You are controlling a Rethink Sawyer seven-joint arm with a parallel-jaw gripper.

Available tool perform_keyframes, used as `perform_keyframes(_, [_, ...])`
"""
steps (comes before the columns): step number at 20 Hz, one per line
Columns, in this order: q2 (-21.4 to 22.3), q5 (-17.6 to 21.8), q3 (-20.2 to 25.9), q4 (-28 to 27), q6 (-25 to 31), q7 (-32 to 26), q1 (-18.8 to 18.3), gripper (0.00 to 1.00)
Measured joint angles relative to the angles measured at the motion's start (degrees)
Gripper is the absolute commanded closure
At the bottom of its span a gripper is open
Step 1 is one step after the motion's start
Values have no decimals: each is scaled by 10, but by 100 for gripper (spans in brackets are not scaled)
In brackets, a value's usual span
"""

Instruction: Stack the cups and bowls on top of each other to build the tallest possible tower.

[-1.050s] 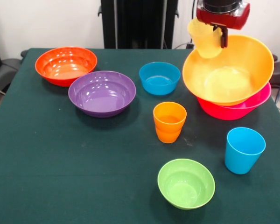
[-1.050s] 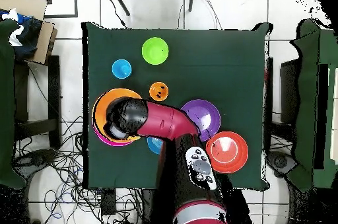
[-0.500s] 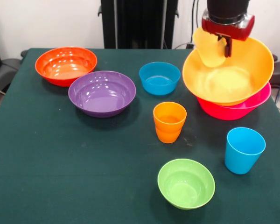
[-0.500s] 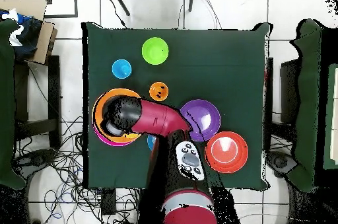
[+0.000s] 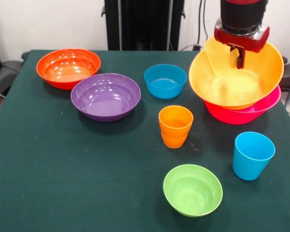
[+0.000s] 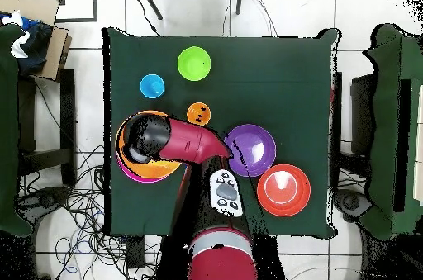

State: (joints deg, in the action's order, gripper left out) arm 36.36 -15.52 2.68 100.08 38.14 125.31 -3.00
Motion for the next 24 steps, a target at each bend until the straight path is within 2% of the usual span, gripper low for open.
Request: perform_keyframes(24, [-58, -39, -52, -67, 0, 7, 57, 100])
